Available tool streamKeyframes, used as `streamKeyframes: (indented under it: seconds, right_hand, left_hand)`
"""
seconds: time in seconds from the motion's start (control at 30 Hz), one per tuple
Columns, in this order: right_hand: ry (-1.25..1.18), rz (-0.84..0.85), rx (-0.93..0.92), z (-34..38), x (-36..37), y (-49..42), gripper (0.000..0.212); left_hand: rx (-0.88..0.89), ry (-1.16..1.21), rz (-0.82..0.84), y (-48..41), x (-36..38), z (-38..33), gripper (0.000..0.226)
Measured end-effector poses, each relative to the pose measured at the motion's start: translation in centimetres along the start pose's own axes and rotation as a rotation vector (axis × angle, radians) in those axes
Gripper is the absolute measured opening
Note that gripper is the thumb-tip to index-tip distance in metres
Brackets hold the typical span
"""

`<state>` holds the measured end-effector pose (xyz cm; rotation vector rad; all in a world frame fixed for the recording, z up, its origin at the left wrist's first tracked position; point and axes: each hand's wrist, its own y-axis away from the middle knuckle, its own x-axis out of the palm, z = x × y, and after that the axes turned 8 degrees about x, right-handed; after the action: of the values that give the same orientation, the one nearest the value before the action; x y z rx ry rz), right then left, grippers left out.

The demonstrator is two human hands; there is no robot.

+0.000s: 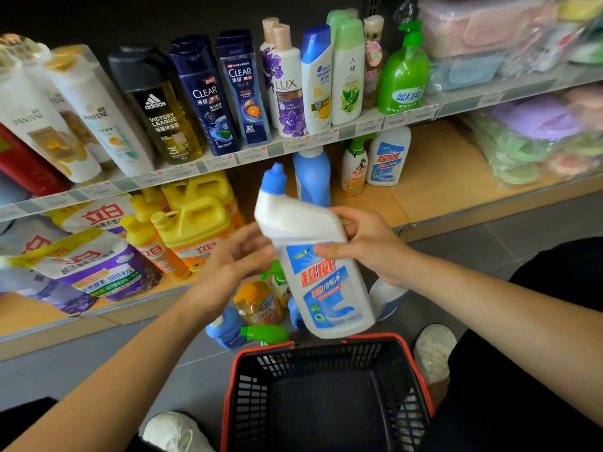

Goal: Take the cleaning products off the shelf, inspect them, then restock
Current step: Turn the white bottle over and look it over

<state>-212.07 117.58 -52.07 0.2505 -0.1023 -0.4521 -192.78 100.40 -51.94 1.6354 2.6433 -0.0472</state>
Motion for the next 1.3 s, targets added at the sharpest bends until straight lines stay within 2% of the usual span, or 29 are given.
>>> streamKeyframes:
  seconds: [0.2,0.27,0.33,0.43,0.5,0.6,0.63,0.67,0.73,0.77,0.8,0.83,0.87,0.93,0.97,1.03,1.1,1.2,1.3]
  right_hand:
    - [-0.286,-0.093,-0.07,1.4,-0.3,0.1,0.059]
    - [-0.351,-0.114,-0.083,1.6,-0.5,0.0,0.052]
    - [-0.411,-0.116,-0.074,1.9,-0.9,-0.2,0.041]
    - [-0.401,-0.105,-0.031,2.2,-1.7,-0.4,0.042]
    - [-0.26,-0.138,0.039,2.3,-2.2,-0.3,0.046]
    - [0.068,-0.285,0.171,2.2,-2.6,0.1,0.043]
    - [0.238,-0.377,0.129,1.9,-2.7,0.2,0.039]
    - [0.438,-0.479,0.01,1.5,-2.9,0.1,0.036]
    - [0.718,-0.619,-0.309,1.1,-2.6,0.2,0.03]
    - [0.762,-0.58,-0.427,1.2,-2.1,0.3,0.024]
    - [0.822,-0.512,-0.489,1.2,-1.6,0.3,0.036]
    - [0.915,-0.41,-0.512,1.2,-1.2,0.1,0.059]
    - [1.046,-0.308,-0.5,1.0,-0.7,-0.2,0.079]
    - [1.18,-0.148,-0.436,0.8,0.3,-0.4,0.101]
    - [1.161,-0.095,-0.384,0.6,0.6,-0.6,0.103]
    - [1.031,-0.028,-0.3,0.3,0.6,-0.5,0.093]
    - [0.914,-0.031,-0.281,0.1,0.3,-0.2,0.082]
    - [0.778,-0.044,-0.294,0.0,0.3,0.3,0.081]
    - [0.776,-0.057,-0.322,-0.3,0.7,0.3,0.08]
  left_hand:
    - [-0.257,-0.103,0.178,1.4,2.8,2.8,0.067]
    - [-0.26,-0.068,0.127,1.6,3.3,3.4,0.064]
    - [-0.222,0.075,0.03,1.7,3.8,3.8,0.062]
    - [-0.136,0.319,-0.052,1.4,4.5,3.4,0.063]
    - [-0.073,0.401,-0.12,1.0,4.1,2.6,0.063]
    - [-0.024,0.373,-0.269,0.2,2.7,1.2,0.069]
    - [-0.014,0.326,-0.326,0.1,2.3,0.8,0.07]
    - [-0.007,0.257,-0.376,0.1,2.0,0.5,0.07]
    - [0.005,0.069,-0.437,0.1,1.8,0.2,0.063]
    - [0.013,-0.024,-0.442,0.2,1.7,0.1,0.059]
    - [0.023,-0.101,-0.433,0.3,1.5,0.1,0.057]
    - [0.041,-0.169,-0.413,0.3,1.3,0.0,0.057]
    - [0.071,-0.238,-0.379,0.3,1.2,-0.2,0.059]
    - [0.154,-0.385,-0.289,0.4,1.4,-0.7,0.068]
    - [0.189,-0.435,-0.246,0.4,1.7,-1.0,0.071]
    - [0.227,-0.445,-0.173,0.6,2.4,-1.5,0.07]
    - [0.255,-0.432,-0.127,0.7,2.9,-1.9,0.066]
    - [0.278,-0.432,-0.123,0.5,3.1,-2.5,0.065]
    - [0.196,-0.305,-0.155,0.3,3.3,-2.9,0.052]
